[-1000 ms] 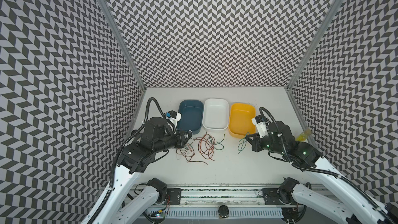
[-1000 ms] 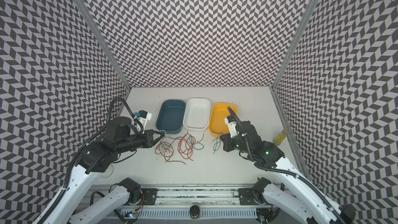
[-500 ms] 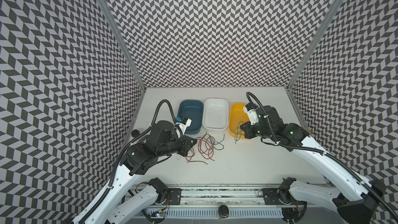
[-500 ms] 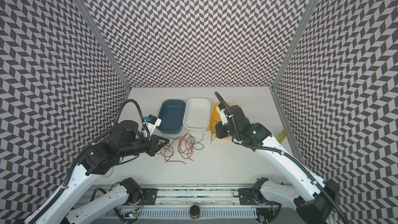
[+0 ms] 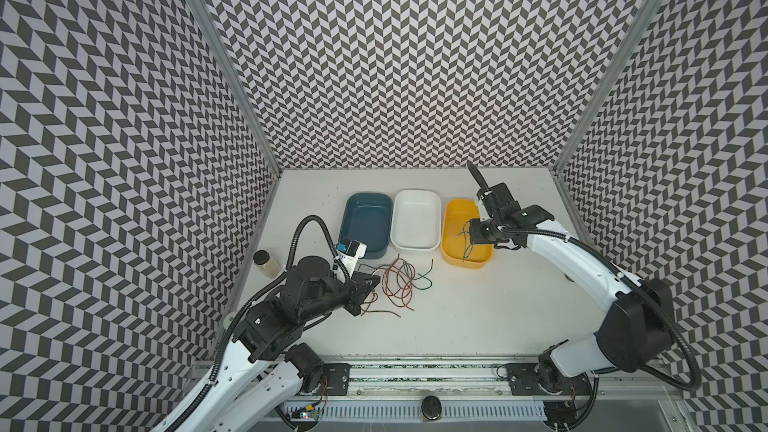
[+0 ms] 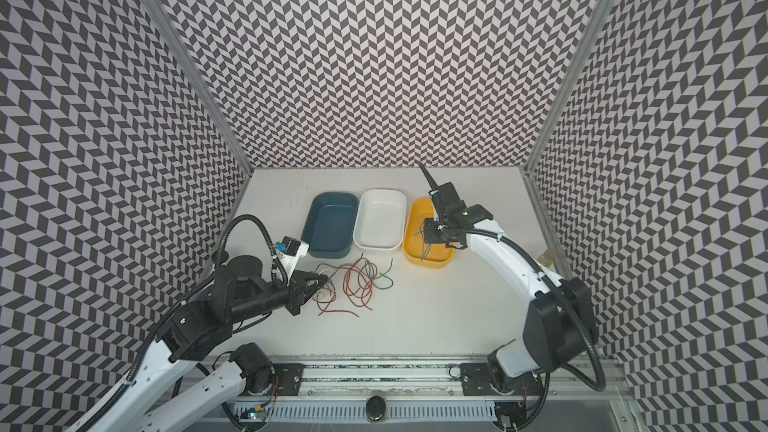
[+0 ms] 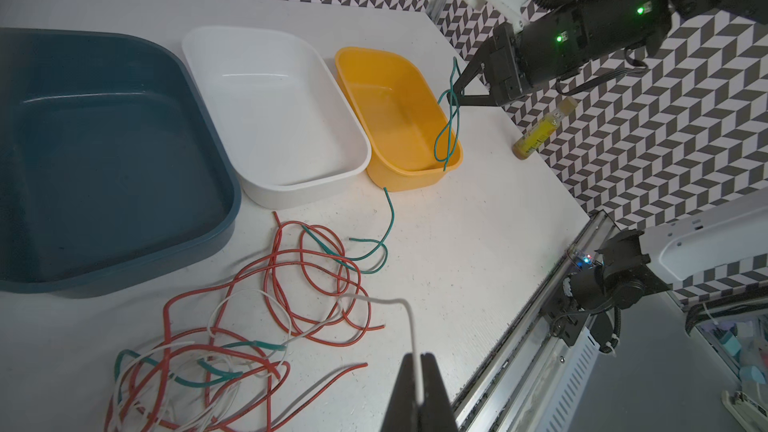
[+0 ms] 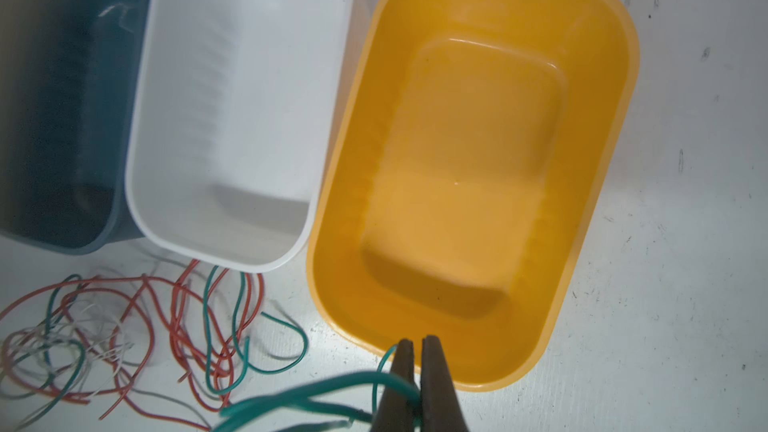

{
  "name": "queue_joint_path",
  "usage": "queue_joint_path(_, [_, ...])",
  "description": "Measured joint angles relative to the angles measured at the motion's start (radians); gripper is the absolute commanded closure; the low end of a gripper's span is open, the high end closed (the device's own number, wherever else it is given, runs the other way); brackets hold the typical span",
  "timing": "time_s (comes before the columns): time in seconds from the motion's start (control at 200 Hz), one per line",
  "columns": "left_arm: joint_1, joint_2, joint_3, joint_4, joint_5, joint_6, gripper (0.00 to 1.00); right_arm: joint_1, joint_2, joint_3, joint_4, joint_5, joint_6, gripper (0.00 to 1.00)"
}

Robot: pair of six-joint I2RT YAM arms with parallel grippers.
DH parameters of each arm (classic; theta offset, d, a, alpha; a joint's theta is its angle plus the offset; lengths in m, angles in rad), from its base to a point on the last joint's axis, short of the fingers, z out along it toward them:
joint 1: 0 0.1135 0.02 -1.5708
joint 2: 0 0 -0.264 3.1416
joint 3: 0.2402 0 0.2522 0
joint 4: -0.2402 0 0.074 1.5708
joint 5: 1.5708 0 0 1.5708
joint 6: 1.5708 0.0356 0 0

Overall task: Untangle the cables
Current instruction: 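Carry the green wire with the right gripper and drop it into the yellow tub, then move the right gripper back down to the wire bundle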

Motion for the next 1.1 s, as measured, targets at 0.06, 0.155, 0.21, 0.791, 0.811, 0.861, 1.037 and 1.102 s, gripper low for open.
queue_joint_path(0.06, [0.0, -0.002, 0.0, 0.001, -0.011, 0.0, 1.0, -0.016, 0.055, 0.034, -0.011, -0.008, 0.005, 0.99])
queue_joint_path(0.155, [0.0, 0.0, -0.001, 0.002, -0.026, 0.0, 1.0, -0.032, 0.121, 0.069, -0.018, -0.016, 0.01, 0.98])
queue_joint_path(0.21, [0.0, 0.0, -0.002, 0.003, -0.032, 0.0, 1.0, -0.037, 0.143, 0.076, -0.019, -0.019, 0.012, 0.95])
queue_joint_path(0.791, [-0.024, 0.019, -0.003, 0.003, -0.064, 0.003, 1.0, -0.033, 0.085, 0.053, -0.032, -0.068, 0.022, 0.56])
queue_joint_path(0.811, [-0.024, 0.019, -0.003, 0.003, -0.066, 0.003, 1.0, -0.031, 0.065, 0.041, -0.024, -0.081, 0.021, 0.55])
queue_joint_path(0.861, [-0.024, 0.019, -0.003, 0.003, -0.07, 0.004, 1.0, -0.013, 0.01, 0.003, -0.002, -0.11, 0.029, 0.53])
queue_joint_path(1.037, [-0.024, 0.015, -0.003, 0.003, -0.078, 0.01, 1.0, 0.148, -0.132, -0.136, 0.086, -0.209, 0.085, 0.49])
queue_joint_path(1.102, [-0.024, 0.015, -0.003, 0.003, -0.08, 0.014, 1.0, 0.204, -0.15, -0.19, 0.137, -0.251, 0.124, 0.48])
